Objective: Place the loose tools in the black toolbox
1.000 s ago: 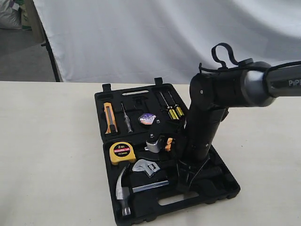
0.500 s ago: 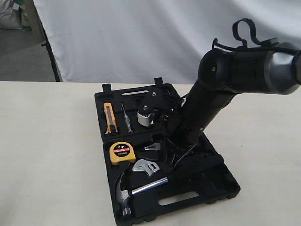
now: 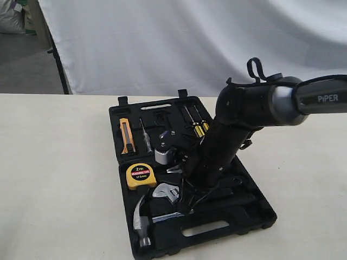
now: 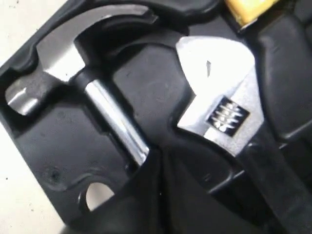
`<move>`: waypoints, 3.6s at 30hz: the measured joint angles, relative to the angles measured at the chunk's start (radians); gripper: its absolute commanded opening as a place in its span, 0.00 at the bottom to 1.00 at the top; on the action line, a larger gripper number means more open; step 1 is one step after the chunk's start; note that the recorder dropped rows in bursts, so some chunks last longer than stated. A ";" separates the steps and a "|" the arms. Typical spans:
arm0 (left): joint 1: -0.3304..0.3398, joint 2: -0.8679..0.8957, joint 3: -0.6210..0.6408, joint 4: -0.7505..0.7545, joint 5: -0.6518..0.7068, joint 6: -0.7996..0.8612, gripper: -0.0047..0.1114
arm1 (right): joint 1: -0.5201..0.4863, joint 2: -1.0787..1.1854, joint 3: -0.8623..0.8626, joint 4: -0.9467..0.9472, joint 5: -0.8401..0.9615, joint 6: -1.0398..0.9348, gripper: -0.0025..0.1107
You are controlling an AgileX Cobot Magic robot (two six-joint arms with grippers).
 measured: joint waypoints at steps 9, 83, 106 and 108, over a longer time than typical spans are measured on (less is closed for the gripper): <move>0.000 0.000 0.000 0.000 0.000 0.000 0.05 | -0.002 0.006 -0.005 0.013 -0.003 0.000 0.02; 0.000 0.000 0.000 0.000 0.000 0.000 0.05 | -0.179 -0.809 0.272 -0.108 -0.164 0.342 0.02; 0.000 0.000 0.000 0.000 0.000 0.000 0.05 | 0.014 -1.485 0.723 0.196 -0.214 0.348 0.02; 0.000 0.000 0.000 0.000 0.000 0.000 0.05 | 0.014 -1.505 0.771 0.197 -0.232 0.348 0.02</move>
